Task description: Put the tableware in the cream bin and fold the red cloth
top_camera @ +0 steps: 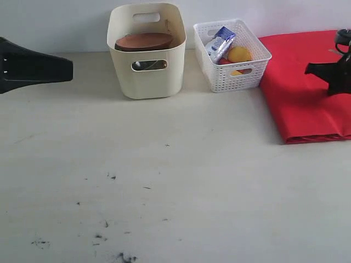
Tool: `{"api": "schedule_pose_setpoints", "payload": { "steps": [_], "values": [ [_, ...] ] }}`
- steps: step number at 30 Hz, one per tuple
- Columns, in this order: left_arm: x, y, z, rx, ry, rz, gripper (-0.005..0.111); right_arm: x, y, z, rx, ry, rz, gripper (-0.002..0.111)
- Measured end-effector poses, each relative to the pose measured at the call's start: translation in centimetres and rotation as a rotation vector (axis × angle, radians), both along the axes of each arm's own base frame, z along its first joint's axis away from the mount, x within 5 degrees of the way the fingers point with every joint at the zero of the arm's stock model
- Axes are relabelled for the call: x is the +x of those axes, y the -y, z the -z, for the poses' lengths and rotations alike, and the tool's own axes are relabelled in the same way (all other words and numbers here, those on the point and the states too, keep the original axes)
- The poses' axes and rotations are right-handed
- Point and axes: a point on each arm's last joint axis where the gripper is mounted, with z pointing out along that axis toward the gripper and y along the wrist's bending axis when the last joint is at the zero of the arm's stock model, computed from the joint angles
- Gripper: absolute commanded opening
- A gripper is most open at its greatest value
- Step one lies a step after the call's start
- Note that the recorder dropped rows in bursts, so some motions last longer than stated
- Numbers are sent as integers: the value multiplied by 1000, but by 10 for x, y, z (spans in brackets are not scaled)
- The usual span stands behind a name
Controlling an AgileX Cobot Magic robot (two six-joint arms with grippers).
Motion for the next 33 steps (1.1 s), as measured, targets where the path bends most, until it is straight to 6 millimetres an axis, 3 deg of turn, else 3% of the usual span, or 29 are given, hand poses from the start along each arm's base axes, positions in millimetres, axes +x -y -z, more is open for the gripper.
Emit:
{"api": "schedule_pose_setpoints", "payload": {
  "steps": [7,9,14,18,21,26,30,31,33],
  "values": [
    [-2,0,-2,2,11,1,0,2,0,-21,22,-53,29,0],
    [-6,0,-8,3,38,1,0,1,0,-46,18,-6,32,0],
    [-34,1,-38,-3,149,-12,0,-8,-2,-131,4,206,52,0],
    [-66,2,-53,-11,233,-20,0,-32,-6,-172,15,297,80,0],
    [-93,1,-53,-6,294,-54,0,-63,-12,-192,14,330,81,0],
    [-132,-2,-35,11,375,-173,0,-127,-25,-215,48,424,92,0],
    [-145,-11,-13,34,412,-362,0,-184,-36,-223,68,511,94,0],
    [-147,-19,-3,40,425,-496,0,-212,-41,-220,52,528,75,0],
    [-146,-30,10,56,432,-653,0,-248,-47,-215,38,554,58,0]
  ]
}}
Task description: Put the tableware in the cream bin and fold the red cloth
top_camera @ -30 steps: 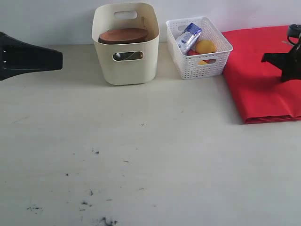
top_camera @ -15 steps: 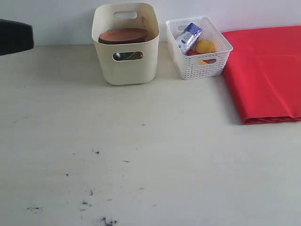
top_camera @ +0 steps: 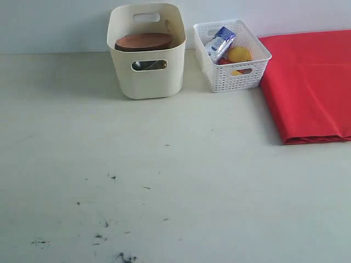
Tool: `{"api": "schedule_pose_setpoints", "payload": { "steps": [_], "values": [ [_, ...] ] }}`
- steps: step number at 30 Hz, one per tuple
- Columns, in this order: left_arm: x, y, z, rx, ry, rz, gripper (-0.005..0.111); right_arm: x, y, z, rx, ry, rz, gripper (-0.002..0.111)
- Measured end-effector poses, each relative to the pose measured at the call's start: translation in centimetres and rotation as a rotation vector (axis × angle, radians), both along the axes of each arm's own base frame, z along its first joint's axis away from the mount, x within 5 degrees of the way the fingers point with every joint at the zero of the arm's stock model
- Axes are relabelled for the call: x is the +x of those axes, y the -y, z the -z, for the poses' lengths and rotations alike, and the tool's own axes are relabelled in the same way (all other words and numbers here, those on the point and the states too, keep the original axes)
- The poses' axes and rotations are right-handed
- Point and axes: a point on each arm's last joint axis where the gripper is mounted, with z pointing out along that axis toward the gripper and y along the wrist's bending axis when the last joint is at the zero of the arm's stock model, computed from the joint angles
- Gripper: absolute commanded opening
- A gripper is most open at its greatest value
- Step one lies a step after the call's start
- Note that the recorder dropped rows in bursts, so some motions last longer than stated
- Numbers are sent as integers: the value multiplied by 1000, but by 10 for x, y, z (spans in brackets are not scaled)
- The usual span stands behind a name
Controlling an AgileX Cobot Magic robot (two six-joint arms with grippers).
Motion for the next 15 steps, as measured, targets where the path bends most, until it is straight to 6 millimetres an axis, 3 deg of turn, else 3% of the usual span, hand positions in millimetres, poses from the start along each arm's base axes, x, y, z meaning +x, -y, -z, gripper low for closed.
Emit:
{"api": "schedule_pose_setpoints", "payload": {
  "steps": [3,7,12,15],
  "values": [
    [2,-5,15,-3,-28,-64,0,-40,-7,3,2,63,4,0],
    [2,-5,18,-3,-37,-68,0,-83,-14,-16,-22,230,5,0],
    [-2,1,18,-1,-35,12,0,-105,-18,-28,-39,336,4,0],
    [-16,5,12,45,84,90,0,-109,-18,-30,-40,354,4,0]
  ]
}}
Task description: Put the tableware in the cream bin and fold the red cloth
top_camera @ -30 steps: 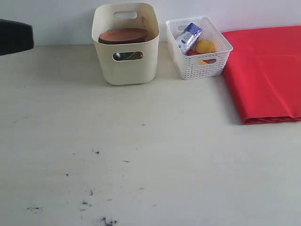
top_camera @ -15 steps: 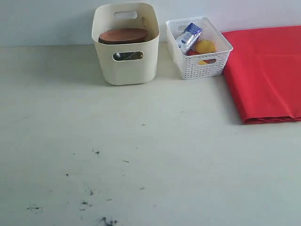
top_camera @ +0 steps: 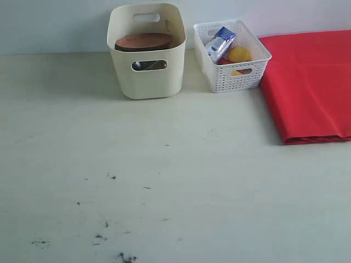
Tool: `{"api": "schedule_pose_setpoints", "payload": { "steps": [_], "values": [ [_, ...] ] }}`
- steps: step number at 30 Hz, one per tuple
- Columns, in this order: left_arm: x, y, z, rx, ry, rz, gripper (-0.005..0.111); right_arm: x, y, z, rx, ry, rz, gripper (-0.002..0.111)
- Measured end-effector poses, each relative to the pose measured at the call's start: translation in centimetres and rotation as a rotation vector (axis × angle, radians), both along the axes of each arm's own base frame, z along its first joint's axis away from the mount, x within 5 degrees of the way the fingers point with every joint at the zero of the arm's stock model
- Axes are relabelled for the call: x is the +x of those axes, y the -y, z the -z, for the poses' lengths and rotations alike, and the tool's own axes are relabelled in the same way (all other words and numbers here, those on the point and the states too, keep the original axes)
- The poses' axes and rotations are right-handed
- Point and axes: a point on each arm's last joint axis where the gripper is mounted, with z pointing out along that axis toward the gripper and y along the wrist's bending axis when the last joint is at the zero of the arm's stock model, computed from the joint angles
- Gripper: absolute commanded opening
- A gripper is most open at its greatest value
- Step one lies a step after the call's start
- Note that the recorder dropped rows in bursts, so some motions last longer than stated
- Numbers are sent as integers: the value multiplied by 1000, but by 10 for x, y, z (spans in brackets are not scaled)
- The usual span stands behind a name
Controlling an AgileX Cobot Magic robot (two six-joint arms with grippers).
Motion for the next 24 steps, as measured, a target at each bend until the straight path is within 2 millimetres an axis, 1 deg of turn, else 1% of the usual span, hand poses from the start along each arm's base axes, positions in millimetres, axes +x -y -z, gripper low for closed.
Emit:
{"api": "schedule_pose_setpoints", "payload": {
  "steps": [1,2,3,4,5,6,7,9,12,18,24],
  "values": [
    [-4,-1,-2,-2,39,-6,0,0,0,0,0,0,0,0],
    [-13,-7,-8,-15,128,-51,0,0,0,0,0,0,0,0],
    [-21,-15,-13,-36,214,-136,0,0,0,0,2,0,0,0],
    [-22,-19,-14,-50,242,-195,0,0,0,0,2,0,0,0],
    [-23,-28,-12,-96,270,-321,0,0,0,0,2,0,0,0],
    [-22,-31,-9,-121,263,-370,0,0,0,0,2,0,0,0],
    [-18,-39,0,-189,227,-476,0,0,0,0,2,0,0,0],
    [-14,-44,10,-243,187,-555,0,0,0,0,2,0,0,0],
    [-13,-46,12,-266,180,-592,0,0,0,0,2,0,0,0],
    [-14,-47,8,-310,199,-601,0,0,0,0,2,0,0,0],
    [-15,-47,4,-186,295,-614,0,0,0,0,2,0,0,0]
  ]
}}
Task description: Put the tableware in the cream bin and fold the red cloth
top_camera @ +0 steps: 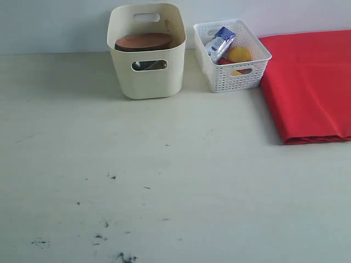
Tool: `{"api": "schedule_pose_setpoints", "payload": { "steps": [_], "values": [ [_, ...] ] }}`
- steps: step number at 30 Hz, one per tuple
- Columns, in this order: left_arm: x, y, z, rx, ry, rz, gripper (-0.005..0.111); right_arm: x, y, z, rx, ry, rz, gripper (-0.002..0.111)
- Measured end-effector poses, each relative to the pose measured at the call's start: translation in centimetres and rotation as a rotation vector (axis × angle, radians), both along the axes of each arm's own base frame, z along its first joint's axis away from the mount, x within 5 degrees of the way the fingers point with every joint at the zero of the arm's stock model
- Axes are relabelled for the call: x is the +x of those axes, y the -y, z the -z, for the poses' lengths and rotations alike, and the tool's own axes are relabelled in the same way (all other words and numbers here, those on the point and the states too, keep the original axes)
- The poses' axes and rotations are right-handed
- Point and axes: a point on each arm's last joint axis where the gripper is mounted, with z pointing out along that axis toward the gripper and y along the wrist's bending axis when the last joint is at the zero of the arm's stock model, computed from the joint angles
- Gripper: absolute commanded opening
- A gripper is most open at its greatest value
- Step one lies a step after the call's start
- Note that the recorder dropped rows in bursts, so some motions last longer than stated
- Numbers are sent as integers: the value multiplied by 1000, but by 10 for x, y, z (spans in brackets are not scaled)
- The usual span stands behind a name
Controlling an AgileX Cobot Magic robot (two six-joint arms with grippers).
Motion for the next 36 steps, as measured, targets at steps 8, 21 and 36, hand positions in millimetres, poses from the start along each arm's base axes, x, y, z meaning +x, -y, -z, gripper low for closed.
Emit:
{"api": "schedule_pose_setpoints", "payload": {
  "steps": [8,21,36],
  "values": [
    [3,-10,14,-17,-100,-110,0,0,0,0,0,0,0,0],
    [10,-11,53,-107,-263,-96,0,0,0,0,2,0,0,0],
    [9,-9,66,-2,-417,-90,0,0,0,0,2,0,0,0]
  ]
}}
